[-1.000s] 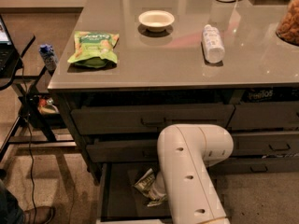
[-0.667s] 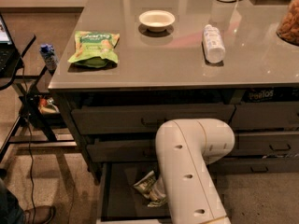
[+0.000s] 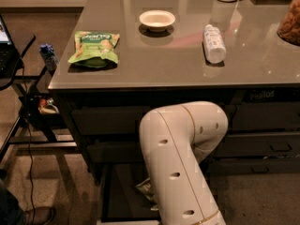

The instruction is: Pick green jalapeno chip bag from bottom drawer and place on counter

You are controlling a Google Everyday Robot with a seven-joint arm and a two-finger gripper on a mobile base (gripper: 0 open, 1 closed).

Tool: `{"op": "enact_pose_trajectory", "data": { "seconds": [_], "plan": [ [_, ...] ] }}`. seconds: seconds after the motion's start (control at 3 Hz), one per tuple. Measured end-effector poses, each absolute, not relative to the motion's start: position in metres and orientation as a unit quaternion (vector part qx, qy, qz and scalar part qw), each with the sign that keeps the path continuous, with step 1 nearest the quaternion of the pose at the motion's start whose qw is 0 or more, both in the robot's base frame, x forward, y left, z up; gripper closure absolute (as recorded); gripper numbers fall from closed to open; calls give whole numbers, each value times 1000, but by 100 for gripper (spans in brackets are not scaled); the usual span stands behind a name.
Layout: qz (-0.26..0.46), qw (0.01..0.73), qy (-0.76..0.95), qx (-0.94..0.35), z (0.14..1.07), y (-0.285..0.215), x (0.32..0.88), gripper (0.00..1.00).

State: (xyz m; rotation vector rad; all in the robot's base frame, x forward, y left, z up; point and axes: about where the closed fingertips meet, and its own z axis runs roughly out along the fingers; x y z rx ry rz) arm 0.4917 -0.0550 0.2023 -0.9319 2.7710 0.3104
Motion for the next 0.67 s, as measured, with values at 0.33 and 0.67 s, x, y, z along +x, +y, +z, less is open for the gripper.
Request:
{"op": "enact_pose_trajectory", "data": {
  "seconds": [0.33,0.67],
  "plan": [
    [79,126,945,-293,249,-74,463,100],
    [80,126,944,-293,249,-74,462,100]
  ]
}}
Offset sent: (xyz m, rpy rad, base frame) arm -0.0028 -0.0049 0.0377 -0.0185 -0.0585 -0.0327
